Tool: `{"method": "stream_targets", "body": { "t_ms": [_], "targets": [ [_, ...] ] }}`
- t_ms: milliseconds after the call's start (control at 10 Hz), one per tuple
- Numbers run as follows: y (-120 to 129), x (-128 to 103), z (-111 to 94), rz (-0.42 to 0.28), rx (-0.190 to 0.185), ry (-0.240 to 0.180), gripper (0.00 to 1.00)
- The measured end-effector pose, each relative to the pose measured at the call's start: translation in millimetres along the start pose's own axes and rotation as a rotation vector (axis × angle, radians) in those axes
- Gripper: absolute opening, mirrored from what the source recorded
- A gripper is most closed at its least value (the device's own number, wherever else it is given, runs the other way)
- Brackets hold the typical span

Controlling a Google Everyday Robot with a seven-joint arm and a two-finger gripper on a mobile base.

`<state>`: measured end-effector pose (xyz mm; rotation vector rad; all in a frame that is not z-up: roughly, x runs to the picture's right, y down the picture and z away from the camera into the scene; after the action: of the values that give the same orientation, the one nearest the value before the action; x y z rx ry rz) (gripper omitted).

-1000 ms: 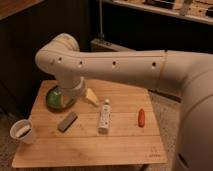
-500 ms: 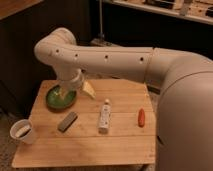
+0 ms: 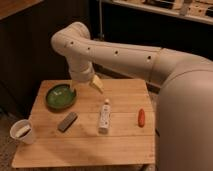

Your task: Move the arm in a circular motion

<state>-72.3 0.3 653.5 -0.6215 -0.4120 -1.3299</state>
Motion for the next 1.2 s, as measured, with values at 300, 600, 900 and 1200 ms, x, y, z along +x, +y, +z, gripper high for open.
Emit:
{"method": "stream_targets", "body": {
  "t_ms": [300, 600, 900, 1200],
  "targets": [
    [35.5, 8.2, 0.9, 0.037, 0.013, -0.003, 0.8],
    [70.8, 13.2, -0.3, 0.071, 0.036, -0.009, 0.8],
    [98.8, 30.6, -2.5, 0.097, 0.074, -0.011, 0.8],
    [131.2, 30.9, -5.2, 0.14, 0.103, -0.019, 0.8]
  ]
}}
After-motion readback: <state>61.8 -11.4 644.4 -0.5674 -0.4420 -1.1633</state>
